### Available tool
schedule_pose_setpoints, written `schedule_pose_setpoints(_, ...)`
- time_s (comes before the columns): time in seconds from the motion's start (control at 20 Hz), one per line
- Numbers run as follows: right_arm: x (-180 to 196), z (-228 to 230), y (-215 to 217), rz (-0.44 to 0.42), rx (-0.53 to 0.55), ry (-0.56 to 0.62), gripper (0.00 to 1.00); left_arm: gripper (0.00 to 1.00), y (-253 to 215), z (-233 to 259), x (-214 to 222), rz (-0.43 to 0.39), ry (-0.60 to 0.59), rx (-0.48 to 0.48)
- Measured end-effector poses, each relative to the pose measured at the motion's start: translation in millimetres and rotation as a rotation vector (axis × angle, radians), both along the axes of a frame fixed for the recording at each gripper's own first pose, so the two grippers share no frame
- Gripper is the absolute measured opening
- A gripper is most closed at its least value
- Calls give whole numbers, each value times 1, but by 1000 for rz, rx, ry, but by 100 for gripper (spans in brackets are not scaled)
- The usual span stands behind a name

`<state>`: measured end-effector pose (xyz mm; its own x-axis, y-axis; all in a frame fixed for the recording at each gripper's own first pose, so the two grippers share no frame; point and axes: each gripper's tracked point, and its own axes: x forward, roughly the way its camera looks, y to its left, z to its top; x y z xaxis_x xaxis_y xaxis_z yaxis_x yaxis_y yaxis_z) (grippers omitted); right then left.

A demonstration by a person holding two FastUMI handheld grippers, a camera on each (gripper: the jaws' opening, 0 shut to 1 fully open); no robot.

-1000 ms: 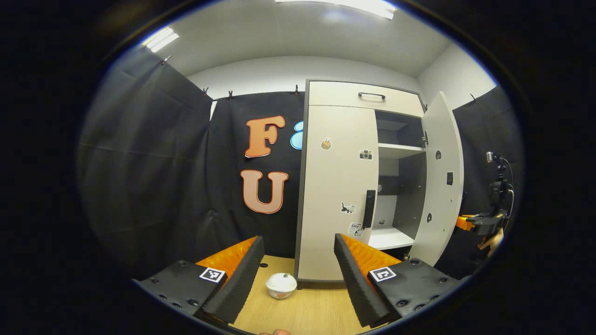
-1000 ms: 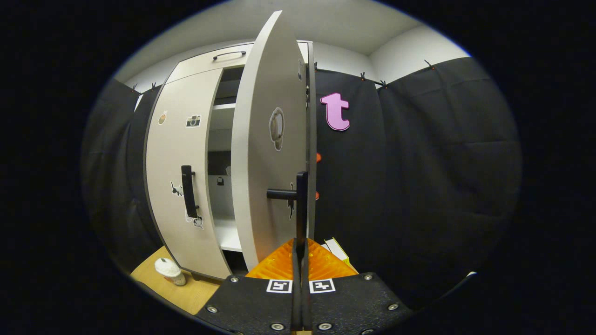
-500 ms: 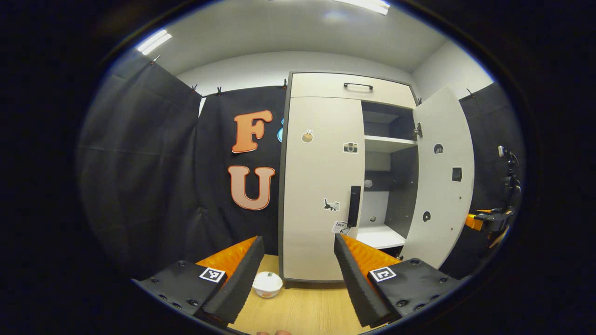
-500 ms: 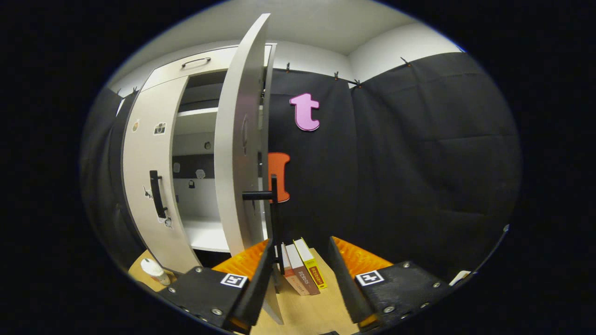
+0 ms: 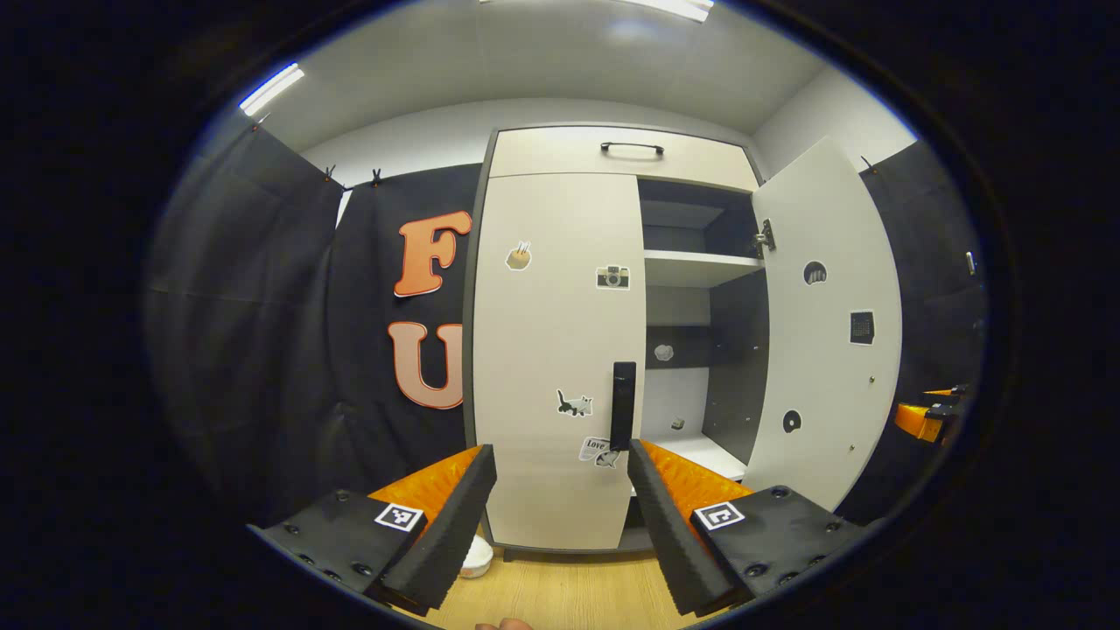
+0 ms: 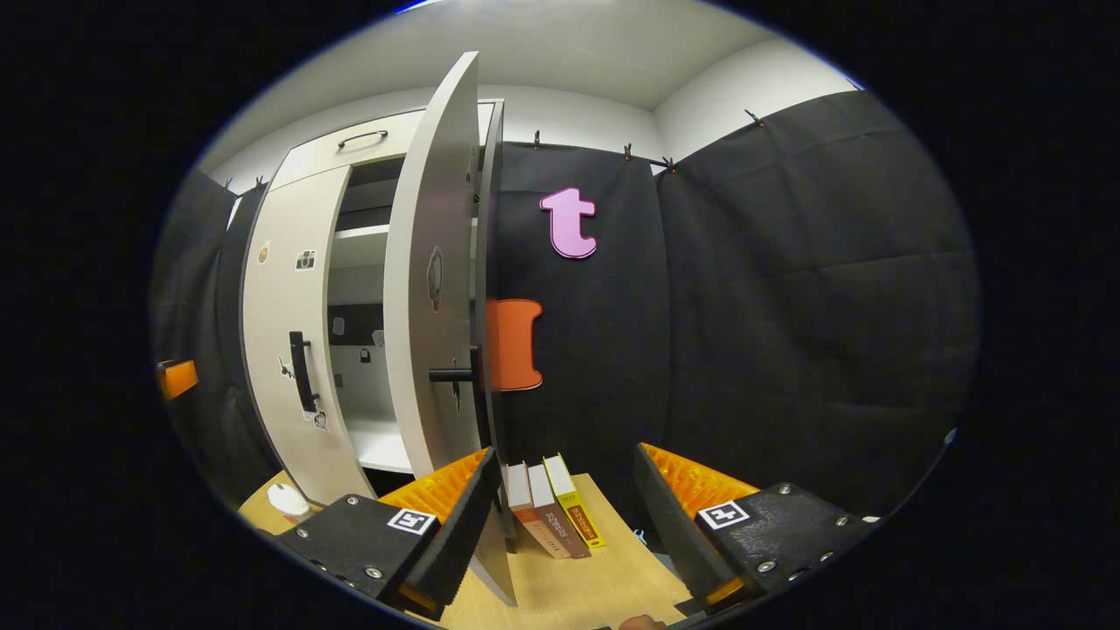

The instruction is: Open the right door of the double-door shoe cabinet with the right hand, and open the left door with the left hand.

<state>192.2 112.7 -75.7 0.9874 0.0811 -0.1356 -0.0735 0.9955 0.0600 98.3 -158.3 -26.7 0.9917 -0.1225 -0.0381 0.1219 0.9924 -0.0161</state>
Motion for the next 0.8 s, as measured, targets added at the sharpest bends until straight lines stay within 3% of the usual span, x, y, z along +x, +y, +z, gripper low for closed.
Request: schedule_pose_setpoints(0.8,11,-11,-68,-79,12,24,93,97,-85,-37,148,-46,60,-11)
